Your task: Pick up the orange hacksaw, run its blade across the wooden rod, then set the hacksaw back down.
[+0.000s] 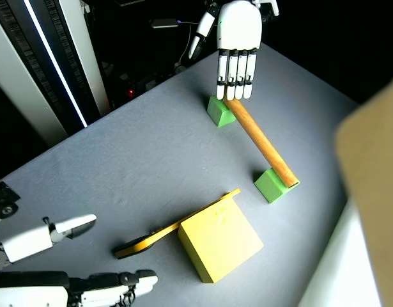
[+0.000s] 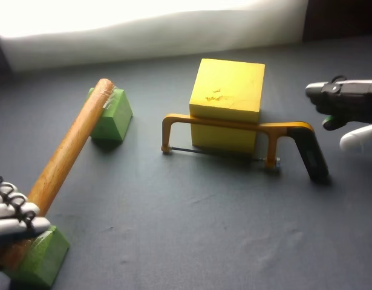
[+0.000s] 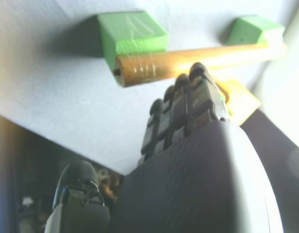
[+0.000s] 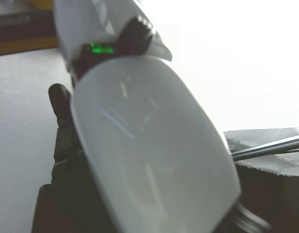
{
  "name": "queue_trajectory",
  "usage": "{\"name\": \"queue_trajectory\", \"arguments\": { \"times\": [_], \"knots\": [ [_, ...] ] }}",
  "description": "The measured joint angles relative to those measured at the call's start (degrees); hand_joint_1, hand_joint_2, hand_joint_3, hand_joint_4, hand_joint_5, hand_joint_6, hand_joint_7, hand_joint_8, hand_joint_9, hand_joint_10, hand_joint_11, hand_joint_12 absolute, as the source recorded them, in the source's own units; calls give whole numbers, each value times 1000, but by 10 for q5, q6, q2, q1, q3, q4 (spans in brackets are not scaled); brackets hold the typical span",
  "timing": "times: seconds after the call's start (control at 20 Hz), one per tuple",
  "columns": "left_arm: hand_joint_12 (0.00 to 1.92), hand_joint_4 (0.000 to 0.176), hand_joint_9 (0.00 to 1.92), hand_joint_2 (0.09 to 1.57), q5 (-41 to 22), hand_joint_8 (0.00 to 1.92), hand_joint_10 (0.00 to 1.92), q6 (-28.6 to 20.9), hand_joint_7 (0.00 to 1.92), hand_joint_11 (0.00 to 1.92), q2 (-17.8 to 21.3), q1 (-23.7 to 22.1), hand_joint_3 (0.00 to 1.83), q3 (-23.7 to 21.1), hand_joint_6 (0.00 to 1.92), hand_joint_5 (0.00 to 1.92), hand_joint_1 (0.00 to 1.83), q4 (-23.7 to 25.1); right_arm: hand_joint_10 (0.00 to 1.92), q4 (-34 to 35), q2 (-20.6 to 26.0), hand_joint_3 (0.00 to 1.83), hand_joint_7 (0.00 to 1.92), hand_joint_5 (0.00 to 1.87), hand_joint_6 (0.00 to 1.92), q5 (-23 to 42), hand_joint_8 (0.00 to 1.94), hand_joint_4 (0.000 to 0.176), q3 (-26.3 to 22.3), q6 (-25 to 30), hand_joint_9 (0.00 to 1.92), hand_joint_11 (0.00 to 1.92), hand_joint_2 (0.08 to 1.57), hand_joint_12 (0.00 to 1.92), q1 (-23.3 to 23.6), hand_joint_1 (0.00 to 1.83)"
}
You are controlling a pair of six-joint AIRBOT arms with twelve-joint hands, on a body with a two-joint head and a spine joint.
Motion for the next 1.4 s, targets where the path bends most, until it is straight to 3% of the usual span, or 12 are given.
{"name": "queue_trajectory", "arguments": {
  "times": [0.15,0.4,0.55,0.8,0.95,1.2,1.4],
  "knots": [
    [0,0,0,1143,10,0,0,0,0,0,-1,5,2,4,0,0,0,-2,1,72,-23,0,107,158,0,15,1,0,8,-38,121,0,1051,778,-21,1043],
    [2,0,0,1152,9,0,0,0,0,4,-3,8,5,6,0,0,0,-4,0,98,-40,0,85,123,0,24,1,0,8,-50,113,0,1070,697,-24,1056],
    [0,0,0,1149,7,0,0,0,0,0,-4,8,3,5,0,0,0,-4,0,172,-54,0,82,150,6,40,0,0,8,-92,107,0,1068,719,-36,1046],
    [0,0,0,1152,5,0,0,0,0,0,-4,10,4,3,0,0,0,-5,10,179,-76,1,127,175,6,44,8,0,8,-94,149,0,1066,781,-45,1048],
    [1,0,0,1159,5,1,0,0,3,2,-5,9,5,3,0,0,0,-5,2,182,-82,4,104,148,0,30,0,0,8,-97,126,0,1081,690,-45,1054],
    [0,0,0,1162,2,0,0,0,0,0,-7,-5,6,11,0,0,0,-3,10,210,-93,0,147,192,8,1,7,0,10,-137,172,0,1067,782,-35,1090],
    [3,0,0,1159,-7,0,0,0,0,7,-4,-16,3,14,0,0,0,-18,3,242,-103,3,135,175,2,-12,3,0,10,-159,165,0,1084,751,-20,1047]
  ]
}}
